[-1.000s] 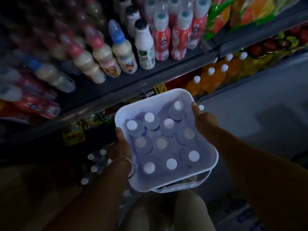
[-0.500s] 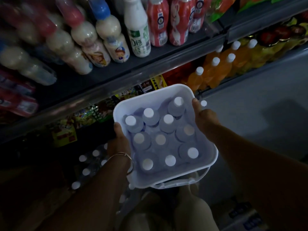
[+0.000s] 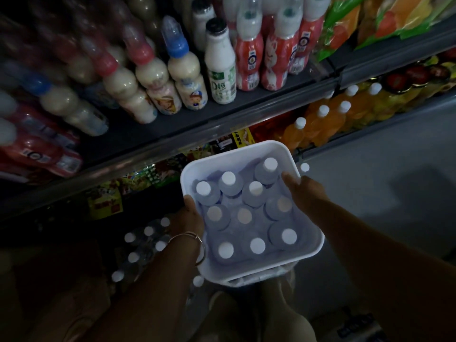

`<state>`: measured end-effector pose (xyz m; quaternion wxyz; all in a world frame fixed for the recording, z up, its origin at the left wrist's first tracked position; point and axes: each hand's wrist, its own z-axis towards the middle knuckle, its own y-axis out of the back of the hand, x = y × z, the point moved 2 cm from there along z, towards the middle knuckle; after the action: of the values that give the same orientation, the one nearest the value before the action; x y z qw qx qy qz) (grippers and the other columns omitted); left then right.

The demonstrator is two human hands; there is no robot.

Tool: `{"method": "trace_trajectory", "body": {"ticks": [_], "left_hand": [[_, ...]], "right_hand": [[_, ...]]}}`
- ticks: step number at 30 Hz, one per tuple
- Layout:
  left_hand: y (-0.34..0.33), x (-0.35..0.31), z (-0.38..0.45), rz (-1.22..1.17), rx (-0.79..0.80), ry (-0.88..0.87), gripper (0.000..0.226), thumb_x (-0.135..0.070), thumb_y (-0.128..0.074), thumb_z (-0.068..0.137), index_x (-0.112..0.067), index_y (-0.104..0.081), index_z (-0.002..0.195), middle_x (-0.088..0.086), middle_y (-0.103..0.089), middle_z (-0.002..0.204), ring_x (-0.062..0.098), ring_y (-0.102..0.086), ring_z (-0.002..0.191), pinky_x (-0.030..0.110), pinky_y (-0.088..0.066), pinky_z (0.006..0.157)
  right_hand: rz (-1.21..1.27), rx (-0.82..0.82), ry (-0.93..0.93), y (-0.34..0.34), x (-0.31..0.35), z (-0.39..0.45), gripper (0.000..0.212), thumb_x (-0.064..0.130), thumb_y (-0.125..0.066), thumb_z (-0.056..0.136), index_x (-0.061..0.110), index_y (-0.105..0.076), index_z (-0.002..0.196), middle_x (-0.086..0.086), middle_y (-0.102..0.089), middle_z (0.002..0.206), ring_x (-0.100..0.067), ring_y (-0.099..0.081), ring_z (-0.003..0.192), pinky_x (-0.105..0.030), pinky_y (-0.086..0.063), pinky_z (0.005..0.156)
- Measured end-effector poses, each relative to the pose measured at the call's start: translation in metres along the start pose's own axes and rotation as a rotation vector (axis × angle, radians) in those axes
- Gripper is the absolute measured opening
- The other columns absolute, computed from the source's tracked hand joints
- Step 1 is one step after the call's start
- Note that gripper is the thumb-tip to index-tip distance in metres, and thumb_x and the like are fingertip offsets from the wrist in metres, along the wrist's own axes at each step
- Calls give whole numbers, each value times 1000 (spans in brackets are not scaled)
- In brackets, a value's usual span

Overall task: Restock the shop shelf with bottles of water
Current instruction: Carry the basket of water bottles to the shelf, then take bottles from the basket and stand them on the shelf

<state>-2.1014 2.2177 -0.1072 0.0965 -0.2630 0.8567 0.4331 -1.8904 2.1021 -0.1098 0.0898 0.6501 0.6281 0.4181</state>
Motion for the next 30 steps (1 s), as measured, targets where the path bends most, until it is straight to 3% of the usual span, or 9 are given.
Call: {"method": "trace_trajectory", "body": {"ticks": [6,11,17,21,25,27,30], "left_hand": [[3,0,-7,-23,-1,-12,50,-36,-41,97,6,-49,122,30,-50,127,44,-48,116,41,-40,96],[3,-1,-3,29,-15,-59,38,-25,-43,97,3,-47,122,30,-50,126,44,-47,116,42,-39,96],[2,-6,-4,108,-81,-129,54,-27,-53,92,-1,-37,136,24,-40,137,39,-39,125,42,-33,100],[6,-16,-11,150,-215,-230,66,-23,-60,87,-7,-27,143,18,-28,146,34,-27,133,41,-25,105],[0,-28,-15,193,-276,-530,57,-12,-60,82,-7,-41,136,14,-39,142,33,-36,130,44,-28,105],[-9,-31,-15,167,-274,-668,54,-8,-54,73,-4,-51,127,16,-50,133,37,-45,123,45,-33,101],[-19,-29,-3,177,-197,-712,55,-2,-52,67,-2,-55,122,17,-54,129,36,-48,123,46,-34,104]], "right_hand": [[29,-7,20,7,6,-9,48,38,-61,88,4,-53,121,-17,-61,115,-33,-57,107,-32,-41,81],[-26,-27,-11,4,7,-6,48,35,-63,87,3,-52,122,-19,-60,119,-35,-56,111,-37,-44,91],[-48,-88,-4,-1,9,-1,54,29,-68,83,2,-46,124,-19,-58,121,-37,-53,114,-39,-43,93],[-202,-319,305,1,28,-12,54,26,-65,85,6,-43,131,-13,-48,133,-29,-40,124,-37,-35,103],[-155,-160,555,-24,61,-21,51,26,-64,87,14,-44,133,-7,-46,137,-22,-39,127,-33,-34,107],[-189,-8,542,-45,71,-16,59,29,-68,84,15,-42,135,-7,-46,138,-22,-42,127,-34,-35,108],[-293,144,432,-68,75,4,70,31,-76,76,17,-40,134,-9,-52,133,-25,-49,123,-40,-40,105]]}}
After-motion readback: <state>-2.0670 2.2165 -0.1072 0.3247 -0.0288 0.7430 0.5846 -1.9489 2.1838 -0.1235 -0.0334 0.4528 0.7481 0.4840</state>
